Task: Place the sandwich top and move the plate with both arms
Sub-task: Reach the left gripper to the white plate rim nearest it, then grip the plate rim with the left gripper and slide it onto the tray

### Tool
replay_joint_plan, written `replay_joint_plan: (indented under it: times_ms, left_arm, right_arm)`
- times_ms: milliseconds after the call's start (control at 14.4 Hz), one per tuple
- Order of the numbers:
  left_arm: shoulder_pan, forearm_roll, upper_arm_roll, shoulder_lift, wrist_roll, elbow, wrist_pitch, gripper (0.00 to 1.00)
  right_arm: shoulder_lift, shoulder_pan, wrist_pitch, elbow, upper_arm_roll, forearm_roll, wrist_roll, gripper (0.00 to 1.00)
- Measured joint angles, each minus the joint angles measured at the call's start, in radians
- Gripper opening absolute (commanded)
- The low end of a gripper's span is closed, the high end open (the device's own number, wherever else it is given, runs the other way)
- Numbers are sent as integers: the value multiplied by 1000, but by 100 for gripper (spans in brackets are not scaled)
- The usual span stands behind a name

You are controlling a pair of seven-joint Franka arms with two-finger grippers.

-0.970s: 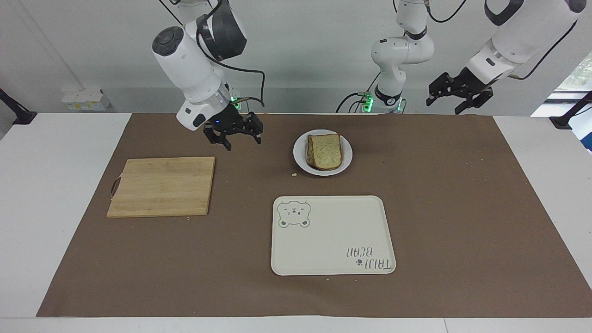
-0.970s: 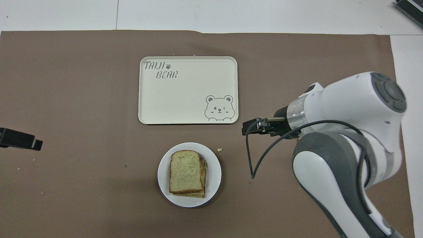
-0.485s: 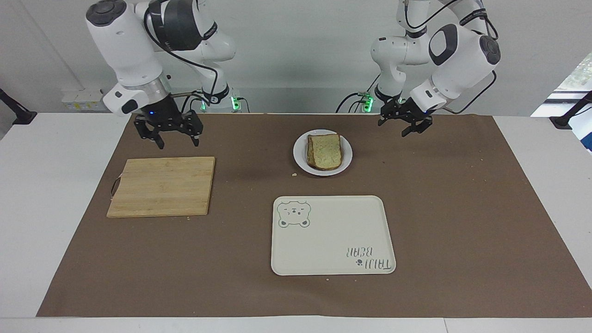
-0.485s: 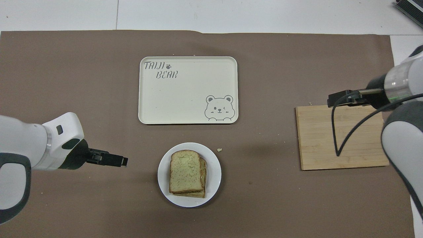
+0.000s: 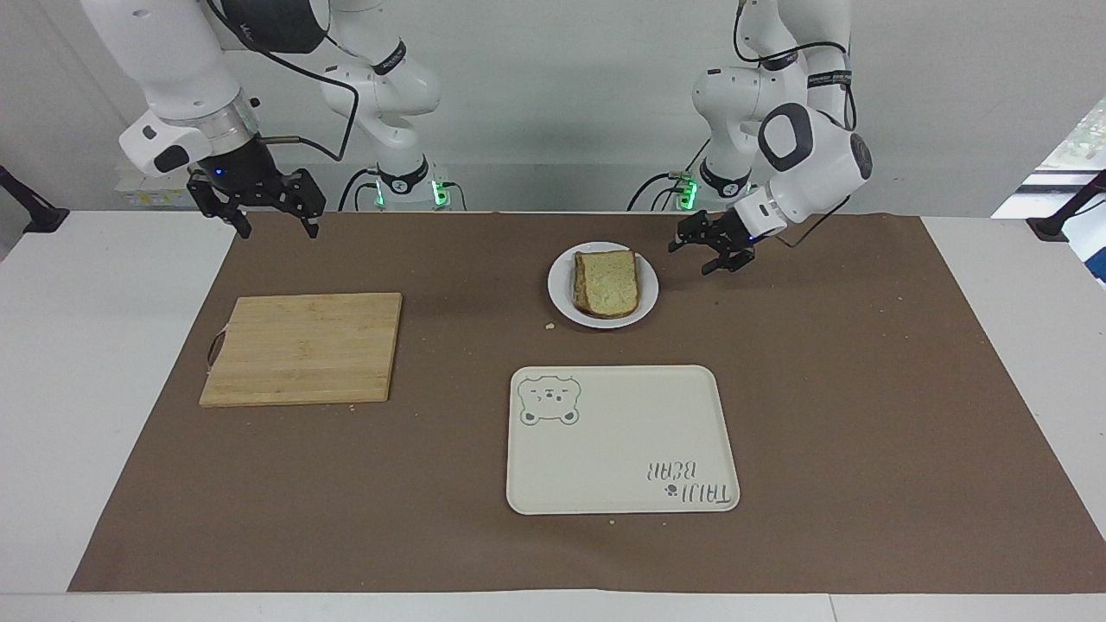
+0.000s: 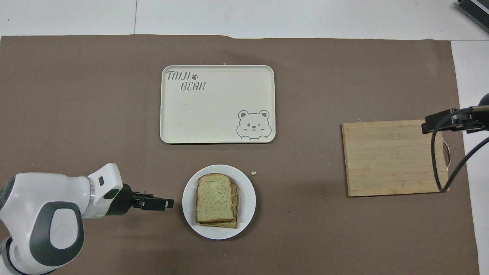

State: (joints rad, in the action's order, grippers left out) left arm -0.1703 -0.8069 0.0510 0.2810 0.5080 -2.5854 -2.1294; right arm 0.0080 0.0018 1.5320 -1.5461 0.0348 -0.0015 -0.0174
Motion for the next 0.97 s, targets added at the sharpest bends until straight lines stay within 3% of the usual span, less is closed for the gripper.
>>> replay_joint_plan:
  times_ms: [277,554,762,831,900,970]
  left_arm:
    - [-30,-202,-1,-44,132,-70,-112,73]
    - [-168,-399,0,-127,175,-77,-273,60]
    - [-204,-419,-1,-142,181,-88,-291,26]
    - [-204,-420,-2,-142,182,-90,-291,7]
    - [-204,-420,-2,-142,183,-92,-291,0]
    - [-205,-420,-2,-142,183,-94,-291,0]
  right_arm:
    - [3,-8,0,0,-1,0,0,100]
    - [3,-8,0,0,-8,0,0,100]
    - [3,-8,0,0,-8,0,0,100]
    - [3,-8,0,0,-8,0,0,100]
    - [3,-8,0,0,-8,0,0,100]
    - [3,-8,0,0,-8,0,0,100]
